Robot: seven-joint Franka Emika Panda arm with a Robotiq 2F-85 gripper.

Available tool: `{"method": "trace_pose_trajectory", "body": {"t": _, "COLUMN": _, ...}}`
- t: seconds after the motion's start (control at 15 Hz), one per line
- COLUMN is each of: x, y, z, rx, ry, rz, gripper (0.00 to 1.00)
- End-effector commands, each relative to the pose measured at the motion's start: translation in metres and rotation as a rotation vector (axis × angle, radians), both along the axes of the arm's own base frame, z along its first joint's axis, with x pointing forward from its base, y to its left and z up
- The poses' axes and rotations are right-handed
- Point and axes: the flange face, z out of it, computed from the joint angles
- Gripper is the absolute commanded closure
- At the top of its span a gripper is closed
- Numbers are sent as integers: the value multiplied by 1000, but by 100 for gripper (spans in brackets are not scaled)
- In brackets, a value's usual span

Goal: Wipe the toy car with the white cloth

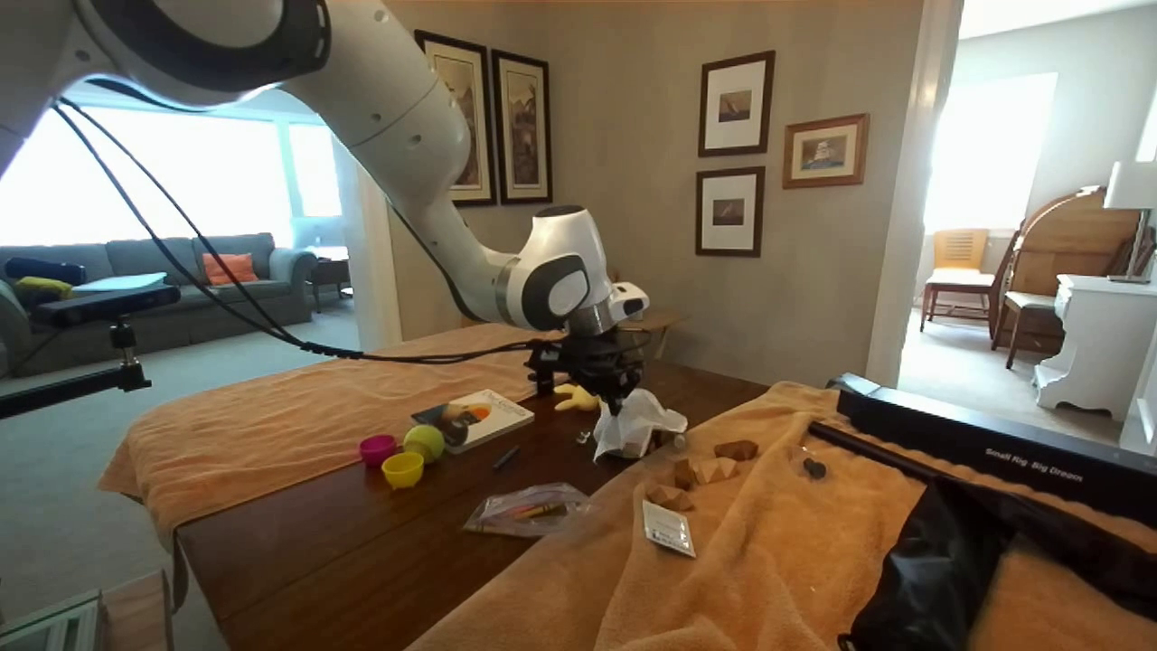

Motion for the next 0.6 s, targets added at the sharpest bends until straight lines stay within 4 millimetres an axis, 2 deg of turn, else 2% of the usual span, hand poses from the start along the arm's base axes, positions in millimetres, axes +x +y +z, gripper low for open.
{"method": "trace_pose_trajectory", "body": {"t": 0.0, "x": 8, "y": 8, "z": -5, "rx": -7, "ry": 0, "rz": 10, "gripper": 100}}
{"method": "trace_pose_trajectory", "body": {"t": 0.33, "x": 3, "y": 20, "z": -5, "rx": -7, "ry": -2, "rz": 44, "gripper": 100}}
{"method": "trace_pose_trajectory", "body": {"t": 0.53, "x": 8, "y": 10, "z": 1, "rx": -4, "ry": -13, "rz": 22, "gripper": 100}}
